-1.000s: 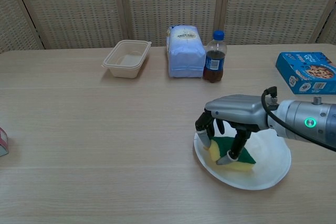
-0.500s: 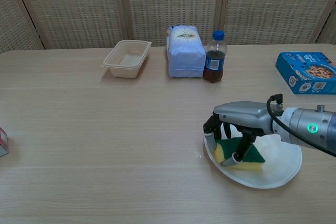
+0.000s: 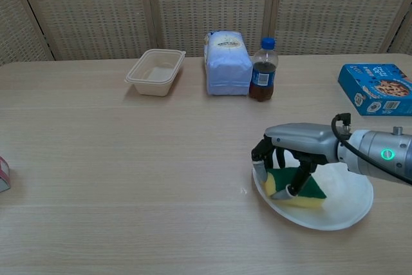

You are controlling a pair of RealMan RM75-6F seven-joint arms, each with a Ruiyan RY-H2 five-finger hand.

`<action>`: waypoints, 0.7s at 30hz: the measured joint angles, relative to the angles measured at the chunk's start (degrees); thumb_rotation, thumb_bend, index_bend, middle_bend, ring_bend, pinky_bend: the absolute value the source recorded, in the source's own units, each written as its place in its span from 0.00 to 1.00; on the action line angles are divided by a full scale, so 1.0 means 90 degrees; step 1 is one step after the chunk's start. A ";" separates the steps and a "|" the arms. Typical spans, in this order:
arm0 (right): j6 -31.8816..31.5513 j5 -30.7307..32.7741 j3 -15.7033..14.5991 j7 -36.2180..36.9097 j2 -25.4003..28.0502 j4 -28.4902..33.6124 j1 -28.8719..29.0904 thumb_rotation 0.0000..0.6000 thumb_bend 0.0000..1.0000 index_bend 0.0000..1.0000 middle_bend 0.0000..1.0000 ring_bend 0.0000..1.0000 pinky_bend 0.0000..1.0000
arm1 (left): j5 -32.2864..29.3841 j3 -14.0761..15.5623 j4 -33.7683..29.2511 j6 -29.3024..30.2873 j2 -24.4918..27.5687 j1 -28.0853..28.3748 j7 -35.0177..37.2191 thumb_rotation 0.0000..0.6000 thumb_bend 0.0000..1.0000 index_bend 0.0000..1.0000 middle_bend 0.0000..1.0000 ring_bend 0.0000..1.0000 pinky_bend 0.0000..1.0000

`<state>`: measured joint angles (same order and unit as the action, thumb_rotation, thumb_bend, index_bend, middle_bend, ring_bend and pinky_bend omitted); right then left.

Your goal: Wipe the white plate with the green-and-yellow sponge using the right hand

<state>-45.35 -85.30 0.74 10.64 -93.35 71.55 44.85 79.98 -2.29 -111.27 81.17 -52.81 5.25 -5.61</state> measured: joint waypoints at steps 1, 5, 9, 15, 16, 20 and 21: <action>-0.0038 -0.0008 0.0026 0.0029 0.0035 0.0063 0.0002 1.00 0.28 0.57 0.53 0.39 0.43 | 0.0001 0.0002 0.0002 -0.0003 0.0000 0.0000 0.0005 1.00 0.00 0.00 0.00 0.00 0.00; -0.0269 -0.0030 0.0206 0.0163 0.0235 0.0371 0.0010 1.00 0.28 0.57 0.54 0.39 0.43 | 0.0001 0.0004 0.0005 -0.0006 0.0003 0.0002 0.0018 1.00 0.00 0.00 0.00 0.00 0.00; -0.0523 0.0072 0.0499 0.0389 0.0478 0.0711 -0.0013 1.00 0.29 0.57 0.54 0.39 0.43 | -0.0005 0.0007 0.0007 -0.0033 0.0004 0.0014 0.0022 1.00 0.00 0.00 0.00 0.00 0.00; -0.0571 0.0523 0.0765 0.0836 0.0606 0.0943 -0.0099 1.00 0.29 0.57 0.54 0.39 0.43 | 0.0014 0.0013 -0.0001 -0.0035 0.0000 0.0024 0.0001 1.00 0.00 0.00 0.00 0.00 0.00; -0.0539 0.0590 0.0775 0.0901 0.0606 0.0966 -0.0113 1.00 0.29 0.57 0.54 0.39 0.43 | 0.0018 0.0014 -0.0002 -0.0037 -0.0002 0.0027 -0.0016 1.00 0.00 0.00 0.00 0.00 0.00; -0.0333 0.0750 0.0724 0.1071 0.0495 0.0965 -0.0156 1.00 0.29 0.57 0.54 0.39 0.43 | 0.0009 0.0015 -0.0008 -0.0053 -0.0009 0.0040 -0.0051 1.00 0.00 0.00 0.00 0.00 0.00; -0.0276 0.0772 0.0685 0.1089 0.0433 0.0918 -0.0164 1.00 0.29 0.57 0.54 0.39 0.43 | 0.0009 0.0014 -0.0012 -0.0050 -0.0011 0.0041 -0.0059 1.00 0.00 0.00 0.00 0.00 0.00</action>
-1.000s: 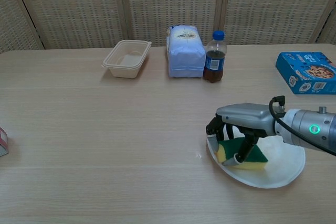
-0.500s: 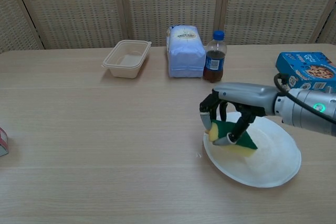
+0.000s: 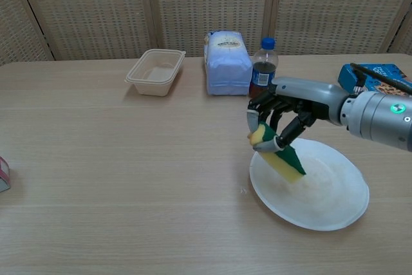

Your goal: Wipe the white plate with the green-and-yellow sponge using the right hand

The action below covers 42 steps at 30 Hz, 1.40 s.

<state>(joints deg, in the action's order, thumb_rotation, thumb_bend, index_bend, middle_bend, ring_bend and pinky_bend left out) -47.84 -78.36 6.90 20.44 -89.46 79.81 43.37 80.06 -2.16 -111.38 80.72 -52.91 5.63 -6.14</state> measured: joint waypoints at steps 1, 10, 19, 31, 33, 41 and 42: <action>0.0039 0.0017 -0.0029 0.0014 -0.0050 -0.0043 -0.0006 1.00 0.29 0.57 0.54 0.39 0.43 | 0.0005 0.0000 -0.0003 0.0005 0.0000 0.0000 -0.0003 1.00 0.00 0.00 0.00 0.00 0.00; 0.0113 0.0035 -0.0169 -0.0075 -0.0434 -0.0524 -0.0057 1.00 0.30 0.57 0.54 0.39 0.41 | 0.0032 0.0010 0.0001 -0.0006 0.0001 0.0012 -0.0002 1.00 0.00 0.00 0.00 0.00 0.00; 0.0145 0.0031 -0.0301 -0.0139 -0.0621 -0.0945 -0.0156 1.00 0.30 0.57 0.54 0.39 0.41 | 0.0038 0.0012 0.0006 0.0011 0.0033 0.0000 0.0083 1.00 0.00 0.00 0.00 0.00 0.00; 0.0228 -0.0080 -0.0427 0.0141 -0.0905 -0.1487 -0.0280 1.00 0.30 0.58 0.55 0.39 0.41 | 0.0089 0.0038 -0.0010 0.0024 0.0065 -0.0015 0.0155 1.00 0.00 0.00 0.00 0.00 0.00; 0.0236 -0.0100 -0.0434 0.0203 -0.0917 -0.1515 -0.0293 1.00 0.30 0.58 0.55 0.39 0.41 | 0.0086 0.0039 -0.0012 0.0022 0.0062 -0.0014 0.0148 1.00 0.00 0.00 0.00 0.00 0.00; 0.0100 -0.0244 -0.0373 0.0376 -0.0871 -0.1436 -0.0314 1.00 0.30 0.58 0.55 0.39 0.41 | 0.0076 0.0044 -0.0023 0.0010 0.0051 -0.0006 0.0110 1.00 0.00 0.00 0.00 0.00 0.00; 0.0042 -0.0260 -0.0335 0.0394 -0.0847 -0.1386 -0.0313 1.00 0.30 0.58 0.55 0.39 0.41 | 0.0073 0.0044 -0.0024 0.0012 0.0049 -0.0007 0.0107 1.00 0.00 0.00 0.00 0.00 0.00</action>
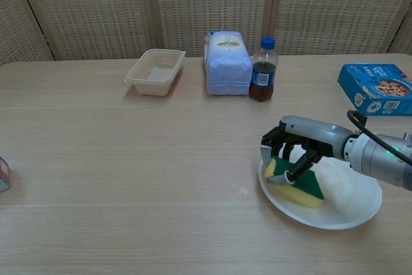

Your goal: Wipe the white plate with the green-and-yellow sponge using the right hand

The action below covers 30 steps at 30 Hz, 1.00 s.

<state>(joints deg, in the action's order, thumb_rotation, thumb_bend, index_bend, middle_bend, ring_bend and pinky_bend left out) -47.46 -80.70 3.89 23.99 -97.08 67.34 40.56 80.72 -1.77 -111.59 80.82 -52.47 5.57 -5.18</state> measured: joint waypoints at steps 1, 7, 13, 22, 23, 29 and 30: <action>-0.0050 -0.0013 0.0032 0.0014 0.0018 0.0040 0.0000 1.00 0.30 0.58 0.55 0.39 0.41 | -0.0001 -0.0001 -0.0002 0.0002 -0.0003 0.0000 0.0002 1.00 0.00 0.00 0.00 0.00 0.00; -0.0448 -0.0082 0.0342 0.0124 0.0211 0.0450 0.0010 1.00 0.30 0.59 0.56 0.39 0.39 | 0.0010 0.0013 -0.0004 -0.0025 -0.0011 0.0012 -0.0020 1.00 0.00 0.00 0.00 0.00 0.00; -0.0385 0.0080 0.0430 -0.0071 0.0197 0.0421 0.0035 1.00 0.30 0.59 0.56 0.39 0.38 | 0.0023 0.0014 0.0003 -0.0010 -0.0006 0.0009 -0.0015 1.00 0.00 0.00 0.00 0.00 0.00; -0.0022 0.0280 0.0208 -0.0331 -0.0098 -0.0052 -0.0009 1.00 0.30 0.59 0.56 0.39 0.37 | 0.0005 0.0006 0.0012 -0.0013 0.0002 0.0011 0.0020 1.00 0.00 0.00 0.00 0.00 0.00; 0.0017 0.0299 0.0194 -0.0350 -0.0126 -0.0102 -0.0012 1.00 0.30 0.59 0.56 0.39 0.37 | 0.0007 0.0007 0.0012 -0.0011 0.0002 0.0010 0.0018 1.00 0.00 0.00 0.00 0.00 0.00; 0.0163 0.0365 0.0134 -0.0422 -0.0217 -0.0312 -0.0043 1.00 0.30 0.59 0.56 0.39 0.37 | 0.0017 0.0015 0.0007 -0.0007 0.0006 0.0005 0.0026 1.00 0.00 0.00 0.00 0.00 0.00; 0.0174 0.0367 0.0130 -0.0419 -0.0225 -0.0337 -0.0052 1.00 0.30 0.59 0.56 0.39 0.37 | 0.0020 0.0017 0.0007 -0.0007 0.0006 0.0004 0.0027 1.00 0.00 0.00 0.00 0.00 0.00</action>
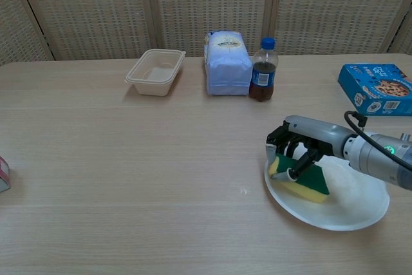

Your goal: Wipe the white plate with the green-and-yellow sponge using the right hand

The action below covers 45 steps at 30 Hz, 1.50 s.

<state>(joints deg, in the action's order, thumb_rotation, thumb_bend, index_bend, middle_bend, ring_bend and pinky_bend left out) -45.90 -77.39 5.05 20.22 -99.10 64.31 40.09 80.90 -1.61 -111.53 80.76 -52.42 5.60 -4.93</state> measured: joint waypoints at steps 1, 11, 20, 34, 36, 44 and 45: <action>0.0006 0.0001 -0.0001 0.0007 -0.0004 -0.0015 -0.0006 1.00 0.30 0.59 0.56 0.39 0.37 | 0.0007 0.0002 -0.0001 0.0000 0.0001 0.0000 0.0002 1.00 0.00 0.00 0.00 0.00 0.00; 0.0102 -0.0014 -0.0006 0.0168 -0.0017 -0.0140 -0.0049 1.00 0.30 0.59 0.56 0.39 0.37 | 0.0033 0.0017 -0.0005 0.0003 -0.0004 -0.0003 -0.0006 1.00 0.00 0.00 0.00 0.00 0.00; -0.0094 -0.0108 0.0158 0.0264 0.0145 0.0084 -0.0032 1.00 0.30 0.59 0.56 0.39 0.37 | 0.0037 0.0016 0.0003 0.0004 0.0017 -0.0005 0.0049 1.00 0.00 0.00 0.00 0.00 0.00; -0.0719 -0.0325 0.0743 -0.1133 0.1127 0.0731 0.0275 1.00 0.30 0.59 0.56 0.39 0.36 | 0.0070 0.0030 0.0014 -0.0026 0.0053 0.0003 0.0129 1.00 0.00 0.00 0.00 0.00 0.00; -0.0653 -0.0232 0.0764 -0.1539 0.1186 0.0618 0.0327 1.00 0.30 0.59 0.55 0.39 0.35 | 0.0080 0.0038 0.0012 -0.0033 0.0052 0.0004 0.0119 1.00 0.00 0.00 0.00 0.00 0.00; -0.0205 0.0320 0.0766 -0.2742 0.1068 -0.0290 0.0543 1.00 0.30 0.56 0.40 0.31 0.27 | 0.0066 0.0042 0.0005 -0.0063 0.0034 0.0022 0.0076 1.00 0.00 0.00 0.00 0.00 0.00; -0.0145 0.0387 0.0756 -0.2877 0.1017 -0.0410 0.0576 1.00 0.30 0.53 0.36 0.28 0.25 | 0.0060 0.0041 0.0005 -0.0070 0.0034 0.0025 0.0075 1.00 0.00 0.00 0.00 0.00 0.00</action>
<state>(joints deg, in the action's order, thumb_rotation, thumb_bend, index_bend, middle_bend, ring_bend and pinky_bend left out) -47.20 -73.91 11.86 -5.67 -89.95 60.62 45.27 81.44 -1.25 -111.49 80.13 -52.11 5.83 -4.26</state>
